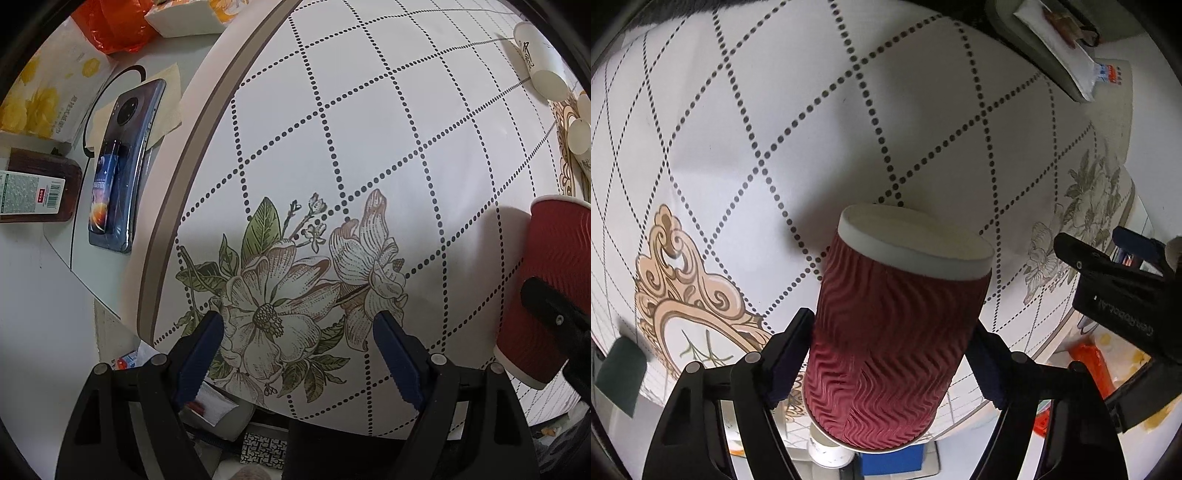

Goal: Flip cup upside down
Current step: 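Rotate the red cup in the right tool until its bottom faces up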

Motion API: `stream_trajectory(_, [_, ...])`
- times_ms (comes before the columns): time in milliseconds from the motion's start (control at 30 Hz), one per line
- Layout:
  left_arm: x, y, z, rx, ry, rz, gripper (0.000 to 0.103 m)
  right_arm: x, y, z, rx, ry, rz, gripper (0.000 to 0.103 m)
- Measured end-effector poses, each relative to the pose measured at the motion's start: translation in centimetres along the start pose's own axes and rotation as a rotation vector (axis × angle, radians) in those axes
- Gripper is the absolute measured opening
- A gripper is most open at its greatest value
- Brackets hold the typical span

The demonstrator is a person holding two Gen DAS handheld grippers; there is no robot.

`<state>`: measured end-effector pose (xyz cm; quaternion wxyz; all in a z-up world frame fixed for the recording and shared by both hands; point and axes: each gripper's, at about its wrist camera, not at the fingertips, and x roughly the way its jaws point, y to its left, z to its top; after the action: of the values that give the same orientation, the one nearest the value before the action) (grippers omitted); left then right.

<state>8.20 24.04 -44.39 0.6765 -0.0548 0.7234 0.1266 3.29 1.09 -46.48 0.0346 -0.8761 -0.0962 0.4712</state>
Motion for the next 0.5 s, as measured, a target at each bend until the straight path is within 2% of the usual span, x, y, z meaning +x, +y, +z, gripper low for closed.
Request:
stream_trajectory(200, [-0.6, -0.2, 0.0, 0.01, -0.012, 0.01, 0.083, -0.6, -1.1, -0.1, 0.122, 0.002, 0.016, 0.08])
stream_trajectory(500, [-2.3, -0.9, 0.1, 0.042, -0.028, 0.031, 0.083, -0.5, -3.6, -1.9, 0.446, 0.048, 0.091, 0.08])
